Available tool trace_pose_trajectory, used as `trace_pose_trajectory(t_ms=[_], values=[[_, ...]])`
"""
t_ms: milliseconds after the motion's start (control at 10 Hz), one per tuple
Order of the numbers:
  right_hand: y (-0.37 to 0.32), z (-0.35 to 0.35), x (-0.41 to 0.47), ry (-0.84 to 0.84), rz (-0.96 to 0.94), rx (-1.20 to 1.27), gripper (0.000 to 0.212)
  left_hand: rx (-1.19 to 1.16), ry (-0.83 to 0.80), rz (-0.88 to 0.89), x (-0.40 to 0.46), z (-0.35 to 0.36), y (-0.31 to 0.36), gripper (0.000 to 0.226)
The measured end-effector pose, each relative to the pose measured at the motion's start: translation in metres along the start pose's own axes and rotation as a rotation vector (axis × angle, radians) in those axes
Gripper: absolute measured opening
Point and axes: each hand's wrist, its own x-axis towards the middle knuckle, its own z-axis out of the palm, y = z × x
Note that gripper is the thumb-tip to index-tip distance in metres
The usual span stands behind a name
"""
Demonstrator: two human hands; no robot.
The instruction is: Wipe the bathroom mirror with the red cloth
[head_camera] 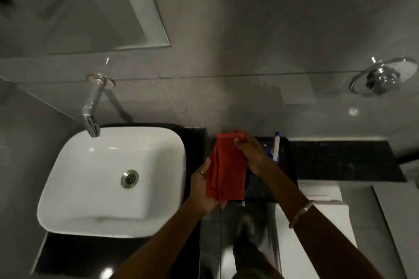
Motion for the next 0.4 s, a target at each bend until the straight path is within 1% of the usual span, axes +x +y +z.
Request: trace_pose_trajectory(t_ms=[100,200,300,400], values=[[0.038,-0.015,0.029,-0.028,0.126,-0.002,0.045,-0.024,0.138,-0.099,0.032,-0.02,-0.024,0.073],[0.064,-0.026,0.066,-0.021,0.152,-0.042,0.049,-0.118,0.257,-0.09,0.065,-0.031,-0.033,0.074],[0.07,-0.032,0.084,0.031,0.14,-0.178,0.061,0.17,0.434,-0.081,0.083,-0.029,-0.036,0.066],[0.073,-0.029,0.09,0.031,0.094,-0.446,0.075,0.566,0.456,0.074,0.077,-0.031,-0.048,0.059]])
